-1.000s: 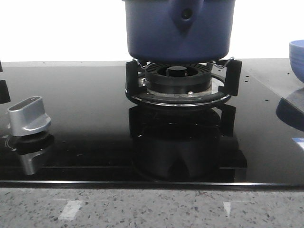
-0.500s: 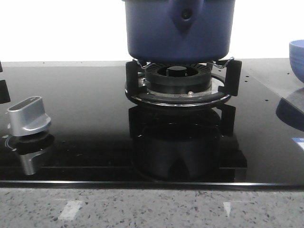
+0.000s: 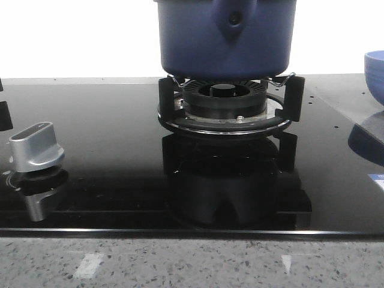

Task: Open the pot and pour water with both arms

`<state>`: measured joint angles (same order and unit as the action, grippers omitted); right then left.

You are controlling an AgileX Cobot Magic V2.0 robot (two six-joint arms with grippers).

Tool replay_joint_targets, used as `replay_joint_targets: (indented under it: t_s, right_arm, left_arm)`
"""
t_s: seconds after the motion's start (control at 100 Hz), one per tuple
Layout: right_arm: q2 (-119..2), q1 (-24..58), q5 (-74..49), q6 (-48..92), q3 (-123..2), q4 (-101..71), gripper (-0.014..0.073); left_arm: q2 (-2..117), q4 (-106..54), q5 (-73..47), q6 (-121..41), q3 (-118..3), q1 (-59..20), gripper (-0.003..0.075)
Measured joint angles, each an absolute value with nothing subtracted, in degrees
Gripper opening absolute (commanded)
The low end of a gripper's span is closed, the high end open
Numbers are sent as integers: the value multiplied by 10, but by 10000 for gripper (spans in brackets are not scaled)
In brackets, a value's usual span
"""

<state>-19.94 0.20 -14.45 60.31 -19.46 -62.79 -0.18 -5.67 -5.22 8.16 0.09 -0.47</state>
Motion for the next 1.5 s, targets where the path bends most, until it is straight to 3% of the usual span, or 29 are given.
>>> replay_joint_targets:
  t_s: [1.15,1.26,1.5]
  right_arm:
    - [-199,2,-107,590,-193,-608,-45]
    - [-199,2,-58,482,-183,-493,-45]
    - [-160,-3,-29,53,-108,-42,-45]
  left_arm:
    - [-2,-57,-93,82,1,-5,-20]
    - [-2,-57,-94,82,1,-5,-20]
    - [-2,-57,-95,82,1,-5,-20]
